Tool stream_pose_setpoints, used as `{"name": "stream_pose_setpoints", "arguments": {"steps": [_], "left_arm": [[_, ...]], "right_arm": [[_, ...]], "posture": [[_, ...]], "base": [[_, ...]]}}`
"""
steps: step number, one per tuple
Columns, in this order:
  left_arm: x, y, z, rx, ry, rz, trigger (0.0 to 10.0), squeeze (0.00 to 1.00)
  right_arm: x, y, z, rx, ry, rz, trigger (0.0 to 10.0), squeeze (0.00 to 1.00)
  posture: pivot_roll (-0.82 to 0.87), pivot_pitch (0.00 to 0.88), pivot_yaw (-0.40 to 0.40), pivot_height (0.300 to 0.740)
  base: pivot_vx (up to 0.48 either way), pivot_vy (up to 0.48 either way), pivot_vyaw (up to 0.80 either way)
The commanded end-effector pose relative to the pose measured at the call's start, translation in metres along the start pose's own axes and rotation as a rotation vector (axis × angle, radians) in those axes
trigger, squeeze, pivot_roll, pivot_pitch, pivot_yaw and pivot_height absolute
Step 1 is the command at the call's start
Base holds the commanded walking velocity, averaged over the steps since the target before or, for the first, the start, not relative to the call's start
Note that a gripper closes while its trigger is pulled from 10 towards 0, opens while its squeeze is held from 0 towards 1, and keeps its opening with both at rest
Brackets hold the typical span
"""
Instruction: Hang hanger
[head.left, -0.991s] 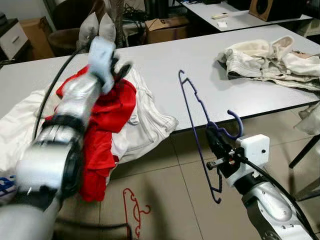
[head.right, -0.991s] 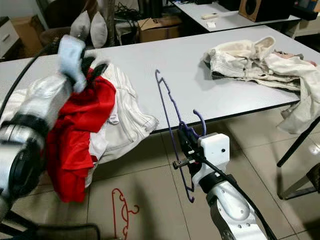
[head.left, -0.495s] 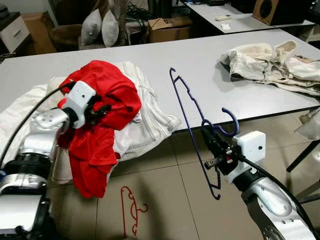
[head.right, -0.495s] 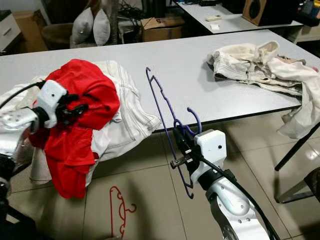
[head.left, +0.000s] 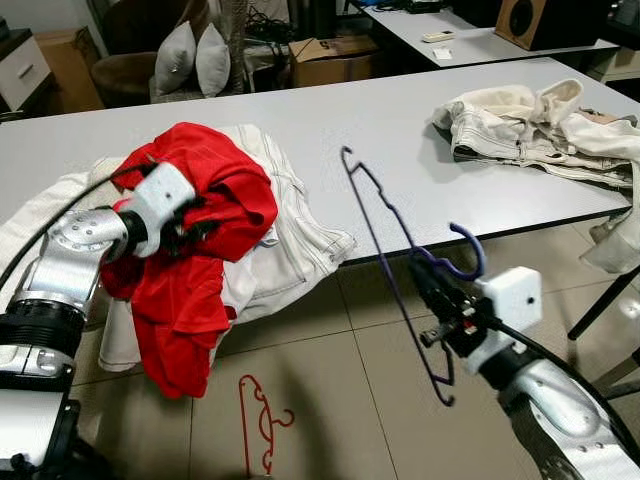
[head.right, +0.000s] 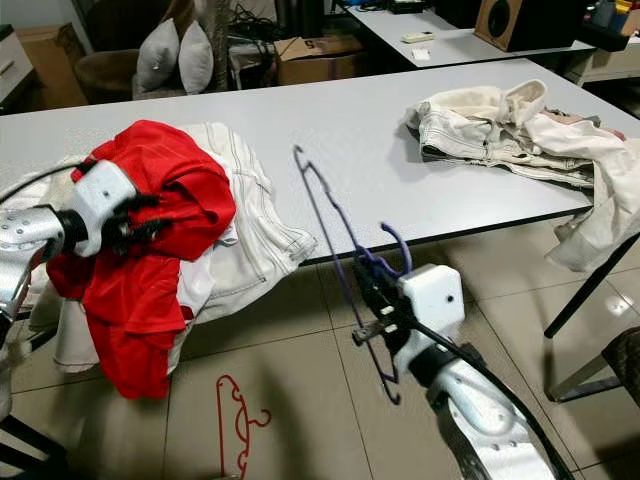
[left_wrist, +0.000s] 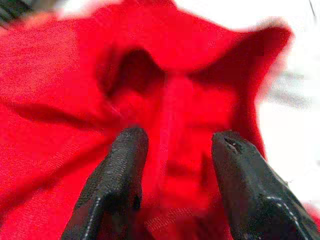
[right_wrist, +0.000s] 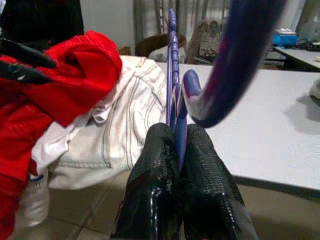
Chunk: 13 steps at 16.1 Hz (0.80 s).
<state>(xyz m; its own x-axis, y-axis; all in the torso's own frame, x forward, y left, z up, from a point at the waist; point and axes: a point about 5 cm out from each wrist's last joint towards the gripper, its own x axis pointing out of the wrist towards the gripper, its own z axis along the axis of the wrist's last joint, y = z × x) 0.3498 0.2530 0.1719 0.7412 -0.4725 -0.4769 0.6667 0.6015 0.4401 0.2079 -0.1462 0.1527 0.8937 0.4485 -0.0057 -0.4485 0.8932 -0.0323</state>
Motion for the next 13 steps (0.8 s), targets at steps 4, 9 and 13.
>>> {"name": "stream_pose_setpoints", "arguments": {"steps": [4, 9, 13], "left_arm": [[0.003, 0.009, 0.005, 0.027, 0.007, 0.085, 10.0, 0.00], [0.018, -0.010, 0.014, -0.076, -0.094, -0.027, 10.0, 0.00], [0.013, -0.027, 0.014, -0.120, -0.124, -0.168, 10.0, 0.00]], "right_arm": [[-0.002, 0.000, 0.005, -0.005, -0.022, 0.008, 10.0, 0.00], [0.000, 0.002, 0.005, -0.006, -0.021, 0.019, 10.0, 0.00], [-0.003, 0.002, 0.005, -0.007, -0.016, 0.012, 10.0, 0.00]], "posture": [[-0.06, 0.000, 0.084, 0.740], [-0.06, 0.000, 0.090, 0.740], [-0.07, 0.000, 0.087, 0.740]], "base": [[0.000, 0.000, 0.00], [0.000, 0.000, 0.00], [0.000, 0.000, 0.00]]}}
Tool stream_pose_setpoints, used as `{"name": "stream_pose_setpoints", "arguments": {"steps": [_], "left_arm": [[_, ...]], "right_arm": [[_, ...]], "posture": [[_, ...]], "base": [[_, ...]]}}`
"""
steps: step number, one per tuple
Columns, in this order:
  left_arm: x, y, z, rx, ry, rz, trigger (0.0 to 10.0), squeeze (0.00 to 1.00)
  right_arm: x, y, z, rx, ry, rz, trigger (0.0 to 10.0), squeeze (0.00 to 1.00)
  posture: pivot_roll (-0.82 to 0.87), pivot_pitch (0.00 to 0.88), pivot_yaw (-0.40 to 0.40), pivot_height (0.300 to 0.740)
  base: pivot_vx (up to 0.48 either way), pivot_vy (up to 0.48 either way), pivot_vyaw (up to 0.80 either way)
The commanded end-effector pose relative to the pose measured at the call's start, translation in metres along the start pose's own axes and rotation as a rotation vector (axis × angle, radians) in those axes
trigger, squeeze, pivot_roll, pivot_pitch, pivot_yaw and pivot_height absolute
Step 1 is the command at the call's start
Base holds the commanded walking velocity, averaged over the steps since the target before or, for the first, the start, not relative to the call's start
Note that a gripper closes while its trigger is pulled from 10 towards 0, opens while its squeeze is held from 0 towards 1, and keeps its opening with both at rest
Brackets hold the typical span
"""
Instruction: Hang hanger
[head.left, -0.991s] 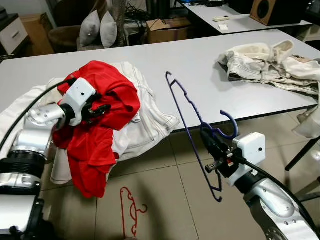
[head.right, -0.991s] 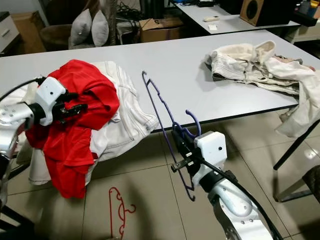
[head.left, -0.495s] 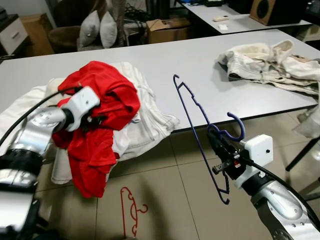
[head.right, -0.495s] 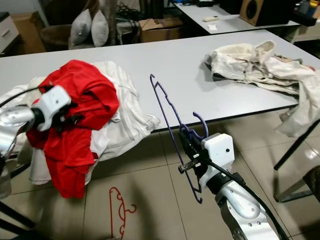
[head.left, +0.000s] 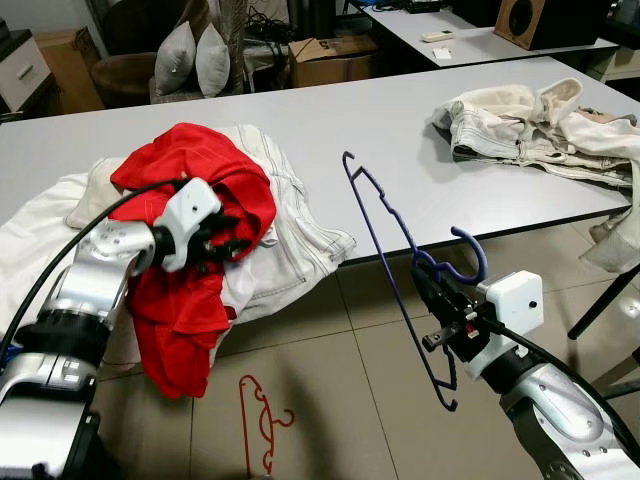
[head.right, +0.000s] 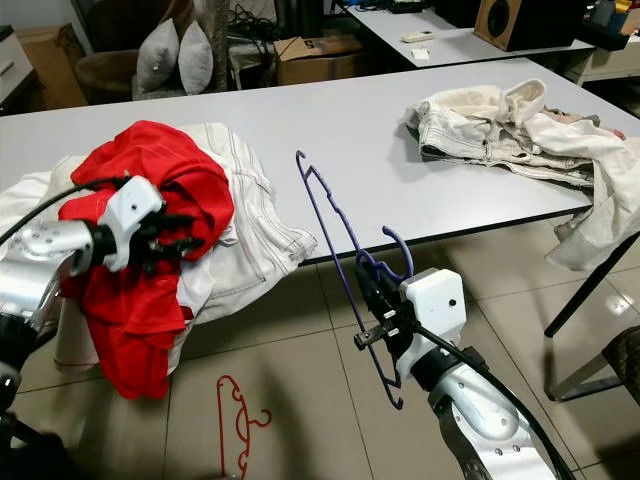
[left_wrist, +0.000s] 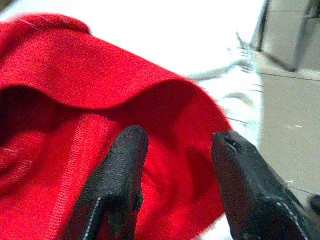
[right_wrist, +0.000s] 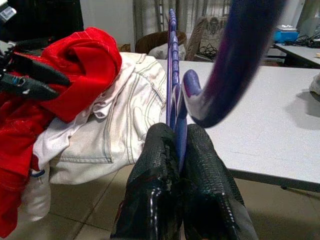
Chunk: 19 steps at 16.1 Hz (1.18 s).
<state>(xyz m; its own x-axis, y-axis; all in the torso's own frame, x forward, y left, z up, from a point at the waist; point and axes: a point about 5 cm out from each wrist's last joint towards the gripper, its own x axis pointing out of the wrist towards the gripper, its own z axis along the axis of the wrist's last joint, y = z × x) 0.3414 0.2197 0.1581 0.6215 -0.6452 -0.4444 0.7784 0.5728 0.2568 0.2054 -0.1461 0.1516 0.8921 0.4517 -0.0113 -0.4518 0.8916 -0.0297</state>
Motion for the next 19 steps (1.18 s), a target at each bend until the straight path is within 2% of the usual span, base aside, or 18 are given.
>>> {"name": "stream_pose_setpoints", "arguments": {"steps": [1, 2, 4, 6, 7, 9, 12, 13, 14, 15, 17, 19], "left_arm": [[-0.005, 0.001, 0.002, 0.010, 0.003, -0.017, 10.0, 0.00], [-0.008, -0.005, -0.003, 0.020, 0.034, -0.048, 10.0, 0.00], [-0.006, -0.010, -0.006, 0.010, 0.045, -0.030, 10.0, 0.00], [0.000, -0.016, -0.006, -0.009, 0.039, -0.008, 10.0, 0.00], [0.002, -0.026, -0.004, -0.027, 0.025, -0.032, 10.0, 0.00], [0.001, -0.030, -0.004, -0.038, 0.017, -0.051, 10.0, 0.00], [0.002, -0.047, -0.004, -0.071, 0.007, -0.078, 10.0, 0.00], [0.010, -0.053, -0.004, -0.073, 0.014, -0.042, 10.0, 0.00], [0.026, -0.061, -0.004, -0.075, 0.012, 0.019, 10.0, 0.00], [0.031, -0.064, -0.006, -0.067, 0.021, 0.032, 10.0, 0.00], [0.047, -0.083, -0.003, -0.088, -0.002, 0.021, 10.0, 0.00], [0.051, -0.091, 0.003, -0.104, -0.033, -0.004, 10.0, 0.00]], "right_arm": [[-0.002, 0.001, 0.006, -0.010, -0.020, 0.008, 10.0, 0.00], [-0.002, 0.000, 0.005, -0.009, -0.017, 0.009, 10.0, 0.00], [-0.001, 0.000, 0.005, -0.010, -0.015, 0.014, 10.0, 0.00], [0.000, 0.000, 0.005, -0.009, -0.015, 0.017, 10.0, 0.00], [0.000, 0.001, 0.005, -0.010, -0.016, 0.018, 10.0, 0.00], [0.000, 0.000, 0.005, -0.010, -0.016, 0.018, 10.0, 0.00], [-0.004, 0.000, 0.005, -0.009, -0.013, 0.007, 10.0, 0.00], [-0.004, 0.000, 0.004, -0.007, -0.012, 0.007, 10.0, 0.00], [-0.003, 0.001, 0.004, -0.008, -0.012, 0.014, 10.0, 0.00], [-0.002, 0.002, 0.004, -0.008, -0.012, 0.015, 10.0, 0.00], [-0.003, 0.001, 0.005, -0.009, -0.015, 0.016, 10.0, 0.00], [-0.003, 0.000, 0.005, -0.010, -0.014, 0.016, 10.0, 0.00]], "posture": [[-0.07, 0.000, 0.084, 0.740], [-0.07, 0.000, 0.081, 0.740], [-0.06, 0.000, 0.076, 0.740], [-0.06, 0.000, 0.075, 0.740], [-0.07, 0.000, 0.079, 0.740], [-0.07, 0.000, 0.080, 0.740], [-0.07, 0.000, 0.079, 0.740], [-0.07, 0.000, 0.078, 0.740], [-0.07, 0.000, 0.075, 0.740], [-0.07, 0.000, 0.075, 0.740], [-0.08, 0.000, 0.072, 0.740], [-0.08, 0.000, 0.071, 0.740]], "base": [[0.000, 0.000, 0.00], [0.000, 0.000, 0.00], [0.000, 0.000, 0.00], [0.000, 0.000, 0.00], [0.000, 0.000, 0.00], [0.000, 0.000, 0.00], [0.000, 0.000, 0.00], [0.000, 0.000, 0.00], [0.000, 0.000, 0.00], [0.000, 0.000, 0.00], [0.000, 0.000, 0.00], [0.000, 0.000, 0.00]]}}
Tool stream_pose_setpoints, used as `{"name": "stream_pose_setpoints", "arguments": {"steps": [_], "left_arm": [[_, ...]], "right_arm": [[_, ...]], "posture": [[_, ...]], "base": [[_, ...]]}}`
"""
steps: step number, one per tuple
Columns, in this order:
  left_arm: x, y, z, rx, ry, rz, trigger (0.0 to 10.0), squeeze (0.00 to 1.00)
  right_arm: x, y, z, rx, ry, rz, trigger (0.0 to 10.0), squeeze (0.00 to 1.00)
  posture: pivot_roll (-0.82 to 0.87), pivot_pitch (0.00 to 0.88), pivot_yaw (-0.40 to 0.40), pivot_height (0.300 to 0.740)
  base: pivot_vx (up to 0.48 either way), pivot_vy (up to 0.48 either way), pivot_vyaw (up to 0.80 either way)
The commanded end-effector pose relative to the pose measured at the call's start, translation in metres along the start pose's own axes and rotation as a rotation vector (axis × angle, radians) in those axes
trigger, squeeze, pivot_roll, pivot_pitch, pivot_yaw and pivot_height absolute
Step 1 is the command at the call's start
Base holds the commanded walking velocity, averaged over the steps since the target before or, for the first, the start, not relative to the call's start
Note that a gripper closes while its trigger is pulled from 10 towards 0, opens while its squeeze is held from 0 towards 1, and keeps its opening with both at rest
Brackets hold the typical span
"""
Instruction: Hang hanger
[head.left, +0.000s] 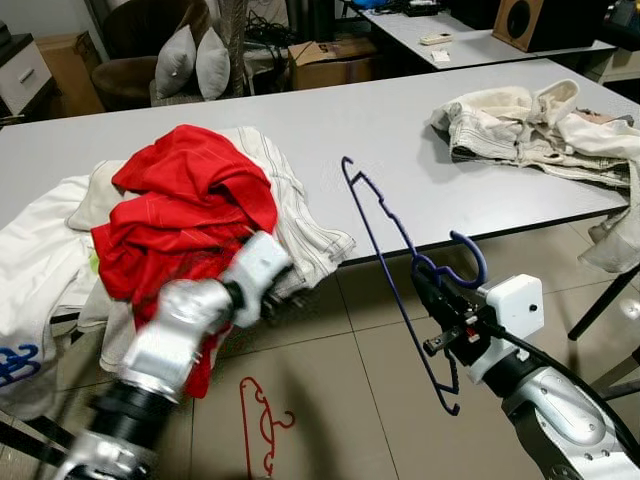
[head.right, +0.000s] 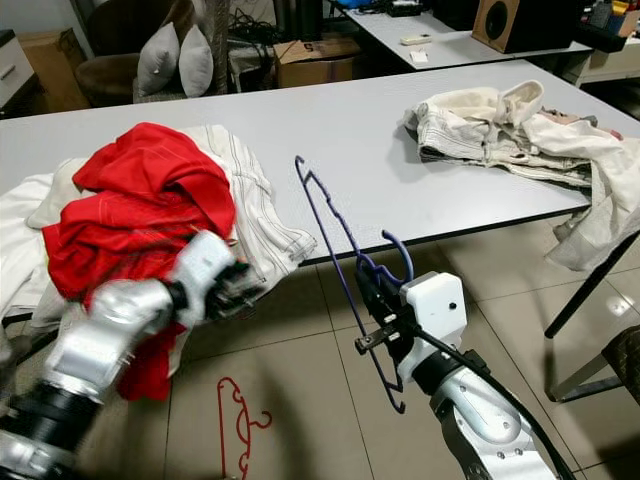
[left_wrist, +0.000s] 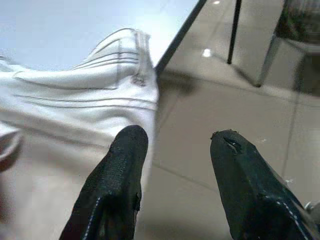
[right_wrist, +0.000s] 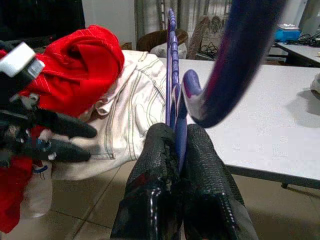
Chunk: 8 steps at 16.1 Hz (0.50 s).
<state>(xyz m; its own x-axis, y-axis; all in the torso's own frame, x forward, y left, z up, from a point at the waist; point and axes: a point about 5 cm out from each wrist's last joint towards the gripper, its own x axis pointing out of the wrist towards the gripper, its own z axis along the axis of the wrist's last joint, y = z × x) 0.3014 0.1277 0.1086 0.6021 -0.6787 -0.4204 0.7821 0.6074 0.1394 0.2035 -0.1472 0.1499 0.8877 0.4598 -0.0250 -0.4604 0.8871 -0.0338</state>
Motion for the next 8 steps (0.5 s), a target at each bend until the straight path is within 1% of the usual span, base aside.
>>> {"name": "stream_pose_setpoints", "arguments": {"steps": [1, 2, 3, 4, 5, 6, 7, 8], "left_arm": [[-0.003, 0.002, 0.005, 0.009, -0.018, 0.013, 10.0, 0.00], [0.002, -0.003, 0.008, 0.003, -0.039, 0.002, 10.0, 0.00], [0.005, -0.012, 0.017, -0.007, -0.099, -0.045, 10.0, 0.00], [0.005, -0.013, 0.019, -0.009, -0.115, -0.047, 10.0, 0.00], [0.000, -0.009, 0.027, -0.014, -0.168, -0.039, 10.0, 0.00], [-0.006, -0.001, 0.032, -0.008, -0.191, -0.023, 10.0, 0.00], [-0.010, 0.003, 0.033, 0.012, -0.182, -0.012, 10.0, 0.00], [-0.019, 0.011, 0.034, 0.052, -0.158, -0.001, 10.0, 0.00]], "right_arm": [[-0.001, 0.000, 0.007, -0.007, -0.027, 0.006, 10.0, 0.00], [-0.001, 0.001, 0.007, -0.006, -0.026, 0.008, 10.0, 0.00], [0.000, 0.001, 0.007, -0.006, -0.028, 0.013, 10.0, 0.00], [0.000, 0.001, 0.007, -0.007, -0.028, 0.013, 10.0, 0.00], [0.000, 0.001, 0.007, -0.006, -0.030, 0.012, 10.0, 0.00], [-0.001, 0.001, 0.007, -0.005, -0.030, 0.011, 10.0, 0.00], [-0.001, 0.001, 0.007, -0.005, -0.030, 0.011, 10.0, 0.00], [-0.001, 0.001, 0.007, -0.004, -0.029, 0.012, 10.0, 0.00]], "posture": [[-0.08, 0.000, 0.071, 0.740], [-0.07, 0.000, 0.068, 0.740], [-0.07, 0.000, 0.069, 0.740], [-0.07, 0.000, 0.069, 0.740], [-0.07, 0.000, 0.068, 0.740], [-0.07, 0.000, 0.067, 0.740], [-0.07, 0.000, 0.067, 0.740], [-0.07, 0.000, 0.069, 0.740]], "base": [[0.000, 0.000, 0.00], [0.000, 0.000, 0.00], [0.000, 0.000, 0.00], [0.000, 0.000, 0.00], [0.000, 0.000, 0.00], [0.000, 0.000, 0.00], [0.000, 0.000, 0.00], [0.000, 0.000, 0.00]]}}
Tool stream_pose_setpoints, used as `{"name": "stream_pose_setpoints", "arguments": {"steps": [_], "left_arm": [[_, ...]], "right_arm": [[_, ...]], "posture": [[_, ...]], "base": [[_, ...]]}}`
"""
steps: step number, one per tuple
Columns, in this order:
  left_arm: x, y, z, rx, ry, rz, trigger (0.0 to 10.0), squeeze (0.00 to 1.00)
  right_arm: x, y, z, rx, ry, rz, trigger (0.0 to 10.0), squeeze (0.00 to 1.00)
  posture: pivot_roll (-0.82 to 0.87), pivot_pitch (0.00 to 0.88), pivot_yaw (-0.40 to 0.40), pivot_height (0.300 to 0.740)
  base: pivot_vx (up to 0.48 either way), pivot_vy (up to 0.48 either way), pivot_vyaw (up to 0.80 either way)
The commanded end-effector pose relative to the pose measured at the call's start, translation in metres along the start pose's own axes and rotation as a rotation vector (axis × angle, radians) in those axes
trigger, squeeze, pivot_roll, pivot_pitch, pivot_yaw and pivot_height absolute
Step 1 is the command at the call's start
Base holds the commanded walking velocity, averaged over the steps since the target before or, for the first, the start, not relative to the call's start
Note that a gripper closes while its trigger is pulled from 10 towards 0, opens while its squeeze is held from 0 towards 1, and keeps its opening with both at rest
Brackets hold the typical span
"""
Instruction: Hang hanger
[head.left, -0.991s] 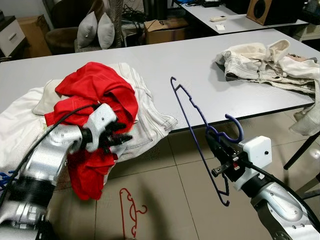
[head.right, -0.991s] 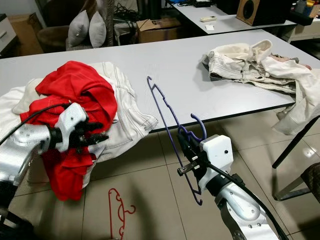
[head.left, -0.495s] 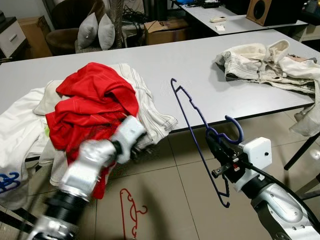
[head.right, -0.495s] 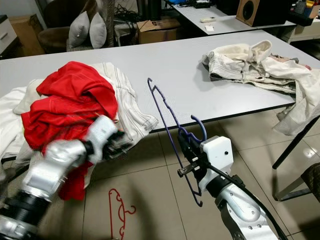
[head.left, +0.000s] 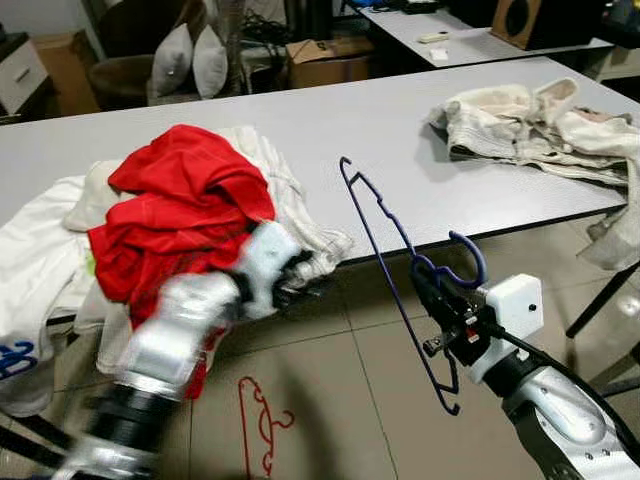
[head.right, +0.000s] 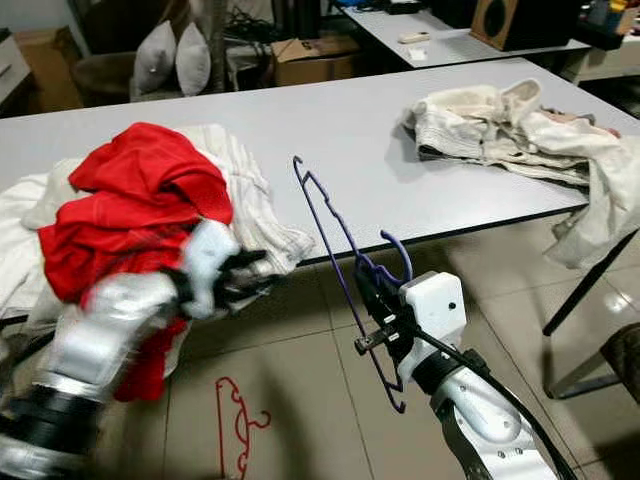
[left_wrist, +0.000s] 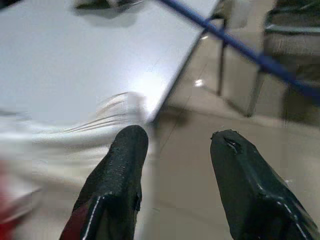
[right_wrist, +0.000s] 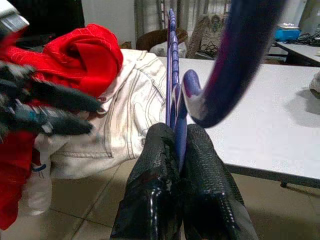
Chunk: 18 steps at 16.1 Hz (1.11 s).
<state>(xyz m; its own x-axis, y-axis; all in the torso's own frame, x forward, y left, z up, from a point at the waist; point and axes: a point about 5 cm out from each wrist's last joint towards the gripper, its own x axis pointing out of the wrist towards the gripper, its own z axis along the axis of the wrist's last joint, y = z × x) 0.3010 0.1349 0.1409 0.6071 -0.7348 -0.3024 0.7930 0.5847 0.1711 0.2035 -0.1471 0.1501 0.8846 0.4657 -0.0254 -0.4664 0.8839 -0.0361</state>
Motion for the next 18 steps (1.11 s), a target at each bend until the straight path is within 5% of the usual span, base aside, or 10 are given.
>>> {"name": "stream_pose_setpoints", "arguments": {"steps": [1, 2, 3, 11, 12, 18], "left_arm": [[-0.007, 0.006, 0.011, 0.032, -0.018, -0.007, 10.0, 0.00], [-0.016, 0.013, 0.015, 0.028, -0.006, 0.027, 10.0, 0.39], [-0.021, 0.017, 0.015, 0.029, 0.006, 0.052, 10.0, 1.00], [-0.032, 0.037, 0.007, 0.025, 0.044, 0.239, 10.0, 1.00], [-0.034, 0.037, 0.010, -0.003, 0.015, 0.243, 10.0, 0.00], [-0.027, 0.029, -0.013, -0.055, 0.093, 0.201, 10.0, 0.00]], "right_arm": [[-0.002, 0.001, 0.007, -0.001, -0.029, 0.005, 10.0, 0.00], [-0.002, 0.001, 0.007, 0.001, -0.029, 0.005, 10.0, 0.00], [-0.002, 0.001, 0.006, 0.003, -0.028, 0.006, 10.0, 0.00], [-0.017, -0.013, -0.004, -0.021, 0.057, 0.034, 10.0, 0.00], [-0.023, -0.015, -0.006, -0.019, 0.078, 0.042, 10.0, 0.00], [-0.029, -0.009, -0.011, -0.005, 0.113, 0.117, 10.0, 0.00]], "posture": [[-0.07, 0.000, 0.069, 0.740], [-0.07, 0.000, 0.068, 0.740], [-0.06, 0.000, 0.065, 0.740], [-0.07, 0.000, 0.068, 0.740], [-0.08, 0.000, 0.071, 0.740], [-0.09, 0.000, 0.072, 0.740]], "base": [[0.000, 0.000, 0.00], [0.000, 0.000, 0.00], [0.000, 0.000, 0.00], [0.000, 0.000, 0.00], [0.000, 0.000, 0.00], [0.000, 0.000, 0.00]]}}
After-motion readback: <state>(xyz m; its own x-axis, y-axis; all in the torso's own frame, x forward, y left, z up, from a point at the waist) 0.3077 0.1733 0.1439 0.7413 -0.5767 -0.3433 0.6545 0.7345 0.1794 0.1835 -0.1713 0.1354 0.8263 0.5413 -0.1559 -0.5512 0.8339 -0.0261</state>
